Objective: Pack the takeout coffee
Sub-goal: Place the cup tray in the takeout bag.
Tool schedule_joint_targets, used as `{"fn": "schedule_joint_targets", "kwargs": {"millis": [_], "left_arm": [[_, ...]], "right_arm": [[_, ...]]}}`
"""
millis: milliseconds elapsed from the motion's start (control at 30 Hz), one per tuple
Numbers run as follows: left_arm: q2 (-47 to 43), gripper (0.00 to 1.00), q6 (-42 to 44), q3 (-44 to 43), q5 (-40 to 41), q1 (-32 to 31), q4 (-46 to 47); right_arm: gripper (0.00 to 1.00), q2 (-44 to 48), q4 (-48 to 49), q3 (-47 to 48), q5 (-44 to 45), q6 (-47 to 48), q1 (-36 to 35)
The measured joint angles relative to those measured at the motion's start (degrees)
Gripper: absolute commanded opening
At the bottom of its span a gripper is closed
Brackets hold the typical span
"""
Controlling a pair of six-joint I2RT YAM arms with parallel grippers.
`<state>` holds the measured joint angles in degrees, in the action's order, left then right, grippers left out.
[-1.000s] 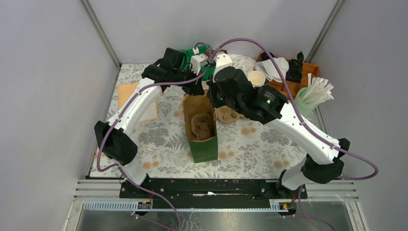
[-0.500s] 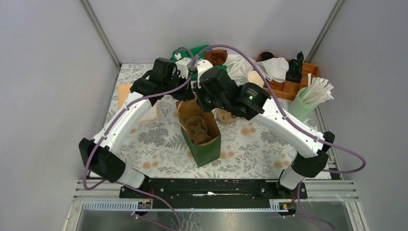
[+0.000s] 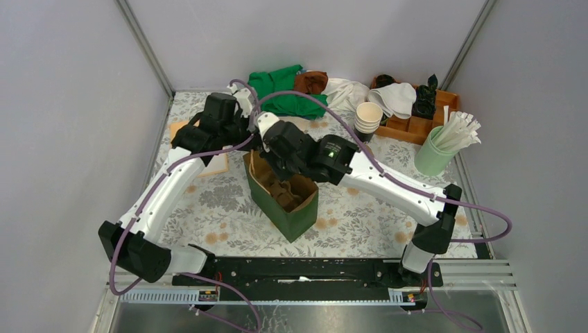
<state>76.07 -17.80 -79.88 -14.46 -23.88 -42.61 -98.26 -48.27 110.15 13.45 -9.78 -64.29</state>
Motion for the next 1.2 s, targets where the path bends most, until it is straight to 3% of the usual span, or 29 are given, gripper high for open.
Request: {"fn": "schedule_joint_targets", "kwargs": {"millis": [300, 767, 1200], "left_arm": [[-3.4, 0.03, -2.0, 4.0, -1.0, 2.2, 2.1], [-4.8, 0.03, -2.7, 5.4, -2.9, 2.2, 4.7], [-7.8, 0.03, -3.6, 8.2, -6.0, 2.2, 10.7]], "right_arm": [[0.00, 5.4, 7.7, -17.9, 1.0, 1.2, -2.0], [0.00, 8.7, 10.0, -16.5, 0.7, 3.4, -2.0], [0.00, 6.1, 8.8, -23.5, 0.3, 3.5, -2.0]]}}
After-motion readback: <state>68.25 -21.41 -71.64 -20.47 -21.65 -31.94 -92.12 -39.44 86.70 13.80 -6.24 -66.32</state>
